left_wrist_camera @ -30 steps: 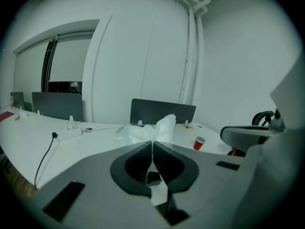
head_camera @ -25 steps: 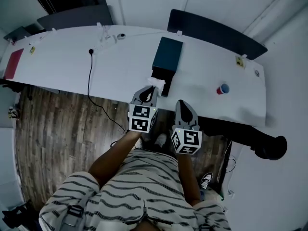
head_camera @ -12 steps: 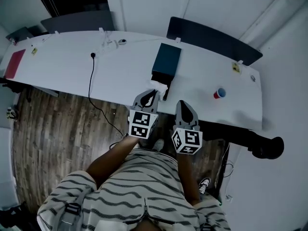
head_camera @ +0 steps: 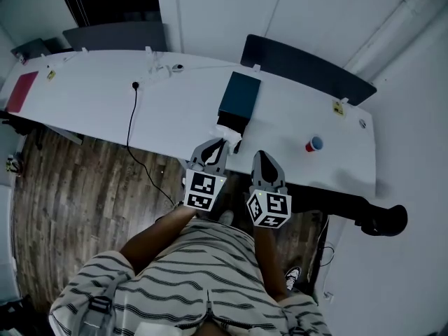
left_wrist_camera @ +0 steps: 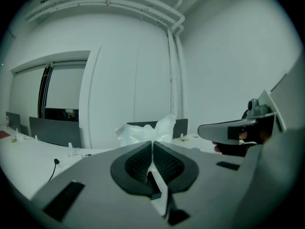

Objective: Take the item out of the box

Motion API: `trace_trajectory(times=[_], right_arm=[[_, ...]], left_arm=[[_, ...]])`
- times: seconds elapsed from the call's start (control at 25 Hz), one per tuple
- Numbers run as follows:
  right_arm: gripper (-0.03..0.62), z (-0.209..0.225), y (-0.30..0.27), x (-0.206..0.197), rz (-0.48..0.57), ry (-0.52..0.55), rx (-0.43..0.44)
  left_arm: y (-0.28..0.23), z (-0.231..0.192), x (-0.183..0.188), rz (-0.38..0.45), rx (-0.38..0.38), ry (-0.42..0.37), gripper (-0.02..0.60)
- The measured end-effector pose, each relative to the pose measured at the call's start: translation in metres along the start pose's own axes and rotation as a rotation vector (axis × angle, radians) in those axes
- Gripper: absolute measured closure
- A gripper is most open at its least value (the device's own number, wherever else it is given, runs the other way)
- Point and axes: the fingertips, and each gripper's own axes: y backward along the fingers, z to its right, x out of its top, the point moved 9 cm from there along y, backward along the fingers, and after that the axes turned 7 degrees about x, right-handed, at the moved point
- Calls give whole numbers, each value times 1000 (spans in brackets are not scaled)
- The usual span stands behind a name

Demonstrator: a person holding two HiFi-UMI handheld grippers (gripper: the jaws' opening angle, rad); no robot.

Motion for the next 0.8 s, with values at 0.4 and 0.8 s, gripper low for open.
trace_trajectory(times=[0.4, 0.8], right_arm=[[577, 5, -2, 6, 18, 5, -9], [577, 13, -8, 6, 29, 8, -13]], left_arm=[[3, -2, 6, 34, 16, -18, 552], [-3, -1, 7, 54, 13, -38, 552]])
